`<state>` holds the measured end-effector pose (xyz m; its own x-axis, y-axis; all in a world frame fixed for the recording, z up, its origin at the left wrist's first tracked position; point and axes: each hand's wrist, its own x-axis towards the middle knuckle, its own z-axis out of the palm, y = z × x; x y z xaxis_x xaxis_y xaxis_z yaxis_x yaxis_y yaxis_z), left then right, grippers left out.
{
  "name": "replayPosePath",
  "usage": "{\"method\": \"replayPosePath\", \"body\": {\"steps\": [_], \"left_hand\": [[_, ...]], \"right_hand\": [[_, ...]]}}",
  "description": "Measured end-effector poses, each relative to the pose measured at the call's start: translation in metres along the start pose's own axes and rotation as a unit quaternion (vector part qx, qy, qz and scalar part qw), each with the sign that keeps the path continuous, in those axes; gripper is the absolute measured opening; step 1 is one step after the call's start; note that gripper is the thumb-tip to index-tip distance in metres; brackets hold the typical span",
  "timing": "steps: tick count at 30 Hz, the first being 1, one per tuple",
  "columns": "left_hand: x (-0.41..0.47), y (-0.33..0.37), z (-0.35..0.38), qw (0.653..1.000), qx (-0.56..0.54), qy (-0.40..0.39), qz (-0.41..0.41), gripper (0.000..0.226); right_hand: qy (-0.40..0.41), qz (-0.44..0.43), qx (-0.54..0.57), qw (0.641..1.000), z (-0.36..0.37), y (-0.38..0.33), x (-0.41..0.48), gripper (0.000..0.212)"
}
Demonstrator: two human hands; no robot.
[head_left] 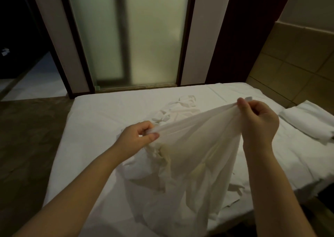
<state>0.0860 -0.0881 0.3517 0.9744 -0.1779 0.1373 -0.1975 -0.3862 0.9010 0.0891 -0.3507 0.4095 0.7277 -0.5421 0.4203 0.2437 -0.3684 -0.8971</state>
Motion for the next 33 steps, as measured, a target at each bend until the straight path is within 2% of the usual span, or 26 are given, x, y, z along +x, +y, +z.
{"method": "replayPosePath", "body": {"steps": [3,6,9,13,15,17,18,20,21,24,26,28,30,31,33], "left_hand": [[0.002,0.004,-0.015,0.999,-0.03,-0.008,0.006,0.026],[0.003,0.021,-0.024,0.999,-0.04,0.017,0.03,0.025],[0.004,0.041,-0.029,0.997,0.01,0.039,0.069,0.021],[0.006,0.068,-0.034,0.987,0.094,-0.026,0.128,0.013],[0.007,0.08,-0.033,0.978,0.129,-0.07,0.151,0.012],[0.008,0.086,-0.028,0.967,0.167,-0.103,0.162,0.019],[0.008,0.087,-0.026,0.965,0.179,-0.109,0.161,0.021],[0.006,0.087,-0.024,0.97,0.175,-0.096,0.142,0.022],[0.005,0.085,-0.025,0.974,0.167,-0.08,0.128,0.022],[0.001,0.076,-0.026,0.979,0.177,-0.03,0.097,0.021],[0.0,0.071,-0.027,0.979,0.186,-0.021,0.08,0.02],[0.0,0.066,-0.03,0.983,0.172,-0.033,0.062,0.017],[-0.001,0.062,-0.038,0.99,0.118,-0.08,0.016,0.009],[-0.002,0.059,-0.041,0.99,0.09,-0.108,-0.012,0.012],[-0.004,0.049,-0.048,0.989,0.062,-0.124,-0.05,0.034]], "right_hand": [[-0.015,-0.019,-0.074,0.997,-0.002,0.011,0.001,0.02],[-0.125,0.004,-0.159,0.979,-0.001,0.017,0.0,0.027],[-0.224,0.03,-0.185,0.956,-0.001,0.019,0.001,0.035],[-0.254,0.014,-0.153,0.955,0.001,0.003,0.002,0.043],[-0.283,-0.031,-0.104,0.953,0.013,-0.017,-0.005,0.03],[-0.374,-0.066,-0.059,0.923,0.031,-0.038,-0.022,0.011],[-0.428,-0.066,-0.042,0.9,0.039,-0.045,-0.031,0.009],[-0.494,-0.04,-0.018,0.868,0.049,-0.053,-0.042,0.029],[-0.506,-0.024,-0.016,0.862,0.052,-0.054,-0.043,0.034],[-0.519,0.003,-0.046,0.853,0.055,-0.049,-0.046,0.023],[-0.503,-0.01,-0.06,0.862,0.062,-0.046,-0.054,0.018],[-0.483,-0.041,-0.066,0.872,0.066,-0.043,-0.057,0.021],[-0.473,-0.044,-0.054,0.878,0.064,-0.04,-0.052,0.023],[-0.467,-0.033,-0.04,0.883,0.061,-0.038,-0.048,0.024],[-0.446,0.002,-0.006,0.895,0.053,-0.032,-0.039,0.027]]}}
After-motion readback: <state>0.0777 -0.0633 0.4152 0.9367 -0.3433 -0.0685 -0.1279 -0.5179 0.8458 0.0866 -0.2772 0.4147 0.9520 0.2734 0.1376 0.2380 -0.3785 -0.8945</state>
